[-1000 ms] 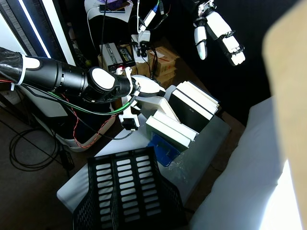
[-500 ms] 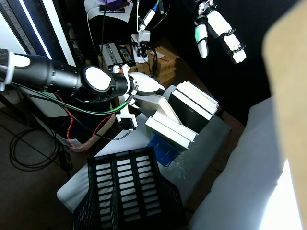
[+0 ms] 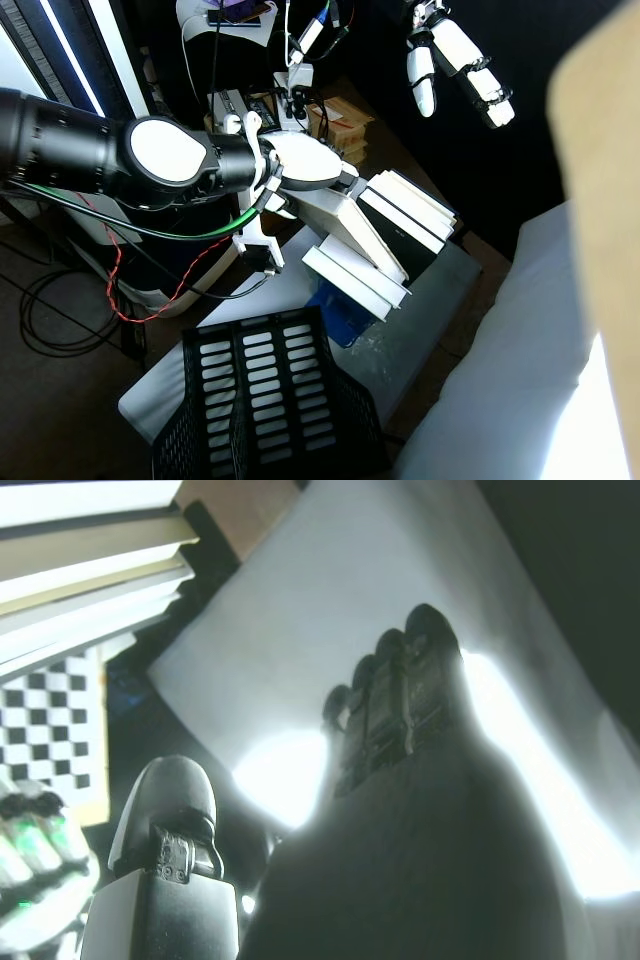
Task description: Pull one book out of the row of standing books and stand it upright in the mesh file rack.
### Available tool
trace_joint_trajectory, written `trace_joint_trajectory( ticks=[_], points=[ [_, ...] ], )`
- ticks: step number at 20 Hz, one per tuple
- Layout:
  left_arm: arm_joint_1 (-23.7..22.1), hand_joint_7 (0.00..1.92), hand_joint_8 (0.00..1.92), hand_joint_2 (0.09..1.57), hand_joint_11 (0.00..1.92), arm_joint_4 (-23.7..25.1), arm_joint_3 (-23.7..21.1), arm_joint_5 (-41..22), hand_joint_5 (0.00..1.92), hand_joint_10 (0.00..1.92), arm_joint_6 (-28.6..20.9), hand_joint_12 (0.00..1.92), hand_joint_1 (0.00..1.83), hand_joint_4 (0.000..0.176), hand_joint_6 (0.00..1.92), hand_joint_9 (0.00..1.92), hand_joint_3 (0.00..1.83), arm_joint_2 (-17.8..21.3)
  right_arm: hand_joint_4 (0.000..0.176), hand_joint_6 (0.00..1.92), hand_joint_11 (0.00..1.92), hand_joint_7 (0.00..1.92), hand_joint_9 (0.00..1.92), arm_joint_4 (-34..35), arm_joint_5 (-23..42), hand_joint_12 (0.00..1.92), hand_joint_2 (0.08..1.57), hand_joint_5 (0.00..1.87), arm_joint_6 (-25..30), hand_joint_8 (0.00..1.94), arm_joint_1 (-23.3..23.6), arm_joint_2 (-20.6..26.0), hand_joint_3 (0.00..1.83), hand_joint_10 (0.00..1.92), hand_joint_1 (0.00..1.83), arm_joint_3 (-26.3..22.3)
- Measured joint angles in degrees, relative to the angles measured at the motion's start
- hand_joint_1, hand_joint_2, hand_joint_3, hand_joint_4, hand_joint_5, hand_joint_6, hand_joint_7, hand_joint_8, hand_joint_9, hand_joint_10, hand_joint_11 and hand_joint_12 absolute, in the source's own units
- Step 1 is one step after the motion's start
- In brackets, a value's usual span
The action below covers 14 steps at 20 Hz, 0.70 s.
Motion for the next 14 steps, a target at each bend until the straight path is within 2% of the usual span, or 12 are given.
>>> trace_joint_trajectory(
  ticks=[1,2,3,5,7,8,11,14],
  points=[
    [0.0,0.00,0.00,1.35,0.00,-0.1,0.0,-0.1,0.00,0.00,0.0,0.00,0.35,0.032,0.00,0.00,0.00,0.0,0.000,1.20,0.38,0.90,0.68,0.2,0.3,1.91,1.20,0.76,0.0,1.19,0.5,0.7,0.00,1.59,1.35,-0.4],
    [0.0,0.00,0.00,1.36,0.00,-0.1,0.0,-0.1,0.00,0.00,0.0,0.00,0.35,0.041,0.00,0.00,0.00,0.0,0.000,1.23,0.46,0.88,0.72,0.2,0.3,1.88,1.20,0.75,0.0,1.20,0.7,1.0,0.00,1.54,1.35,-0.6],
    [0.0,0.00,0.00,1.36,0.00,-0.1,0.0,-0.1,0.00,0.00,0.0,0.00,0.35,0.050,0.00,0.00,0.00,0.0,0.000,1.27,0.40,0.88,0.72,0.2,0.6,1.86,1.20,0.74,0.0,1.19,1.3,1.5,0.00,1.53,1.35,-0.9],
    [0.0,0.00,0.00,1.35,0.00,-0.1,0.0,-0.1,0.00,0.00,0.0,0.00,0.38,0.060,0.00,0.00,0.00,0.0,0.000,1.29,0.43,0.88,0.74,0.2,0.8,1.84,1.20,0.73,0.0,1.19,1.8,2.2,0.00,1.52,1.35,-1.1],
    [0.0,0.00,0.00,1.34,0.00,-0.1,0.0,-0.1,0.00,0.00,0.0,0.00,0.41,0.063,0.00,0.00,0.00,0.0,0.000,1.15,0.58,0.96,0.81,0.1,0.8,1.77,1.16,0.81,0.0,1.07,2.6,2.6,0.00,1.42,1.37,-1.2],
    [0.0,0.00,0.00,1.34,0.00,-0.1,0.0,-0.1,0.00,0.00,0.0,0.00,0.42,0.057,0.00,0.00,0.00,0.0,0.000,1.28,0.52,0.88,0.74,0.0,0.9,1.85,1.20,0.72,0.0,1.21,2.9,3.0,0.00,1.51,1.35,-1.4],
    [0.0,0.00,0.00,1.34,0.00,-0.6,0.1,-0.3,0.00,0.00,0.0,0.00,0.41,0.052,0.00,0.00,0.00,-0.8,0.000,1.30,0.47,0.84,0.68,0.0,0.9,1.92,1.22,0.73,0.0,1.25,4.3,4.3,0.00,1.58,1.34,-1.6],
    [-0.2,0.00,0.00,1.35,0.00,0.2,0.1,-0.3,0.00,0.00,-0.2,0.00,0.39,0.050,0.00,0.00,0.00,-1.1,0.000,1.23,0.54,0.85,0.71,0.1,0.9,1.92,1.21,0.73,0.1,1.25,5.1,4.4,0.00,1.58,1.35,-1.3]
  ],
)
